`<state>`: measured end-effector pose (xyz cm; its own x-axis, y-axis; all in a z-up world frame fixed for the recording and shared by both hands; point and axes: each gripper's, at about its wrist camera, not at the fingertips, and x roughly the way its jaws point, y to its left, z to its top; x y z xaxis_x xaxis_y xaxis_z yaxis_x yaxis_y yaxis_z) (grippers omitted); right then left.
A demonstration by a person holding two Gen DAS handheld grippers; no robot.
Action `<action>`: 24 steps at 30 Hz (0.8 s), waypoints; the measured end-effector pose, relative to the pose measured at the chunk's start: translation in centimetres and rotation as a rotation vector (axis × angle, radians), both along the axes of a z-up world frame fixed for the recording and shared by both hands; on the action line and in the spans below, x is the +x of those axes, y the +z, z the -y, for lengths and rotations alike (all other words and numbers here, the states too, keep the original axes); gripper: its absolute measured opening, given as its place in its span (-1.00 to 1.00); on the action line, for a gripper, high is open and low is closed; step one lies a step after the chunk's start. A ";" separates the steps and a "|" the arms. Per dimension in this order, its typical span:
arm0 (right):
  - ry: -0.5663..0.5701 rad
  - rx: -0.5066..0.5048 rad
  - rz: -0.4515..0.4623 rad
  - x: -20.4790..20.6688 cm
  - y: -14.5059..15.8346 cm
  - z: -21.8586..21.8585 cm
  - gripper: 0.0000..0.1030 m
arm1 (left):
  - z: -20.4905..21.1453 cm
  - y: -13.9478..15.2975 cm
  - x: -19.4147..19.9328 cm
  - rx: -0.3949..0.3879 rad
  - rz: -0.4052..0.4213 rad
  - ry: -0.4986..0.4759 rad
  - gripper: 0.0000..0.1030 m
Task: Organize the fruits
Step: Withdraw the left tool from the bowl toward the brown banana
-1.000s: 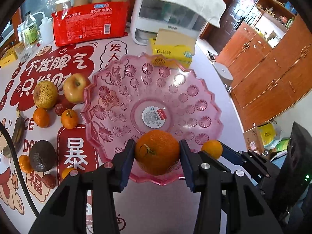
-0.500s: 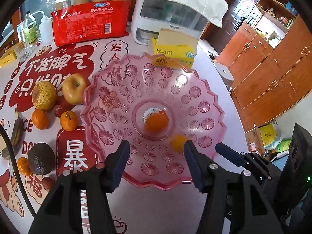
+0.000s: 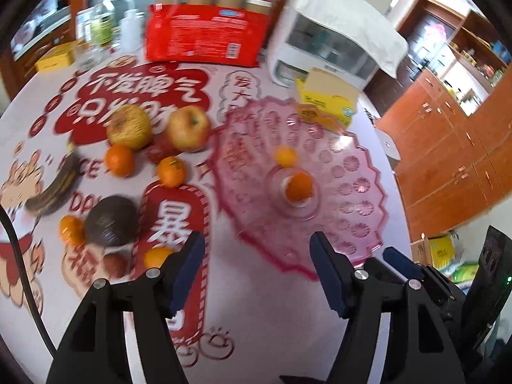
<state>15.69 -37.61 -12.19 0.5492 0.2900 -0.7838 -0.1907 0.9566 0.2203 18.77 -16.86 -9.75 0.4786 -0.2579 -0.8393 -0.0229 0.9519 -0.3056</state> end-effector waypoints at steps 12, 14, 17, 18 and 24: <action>0.040 0.041 -0.034 -3.7 0.0 -3.1 -0.05 | -7.4 -0.1 -6.6 0.005 -0.006 0.157 0.29; 0.060 0.040 -0.045 -4.4 -0.2 -4.0 -0.05 | -8.4 0.0 -7.6 0.021 -0.006 0.179 0.29; 0.086 0.050 -0.068 -5.2 -0.6 -5.3 -0.05 | -10.2 0.1 -8.8 0.035 -0.006 0.202 0.29; 0.096 0.058 -0.080 -5.4 -1.0 -5.9 -0.05 | -10.8 0.1 -9.2 0.042 -0.012 0.209 0.29; 0.122 0.065 -0.142 -6.4 -2.4 -8.6 -0.05 | -14.7 -0.2 -10.3 0.067 -0.047 0.238 0.29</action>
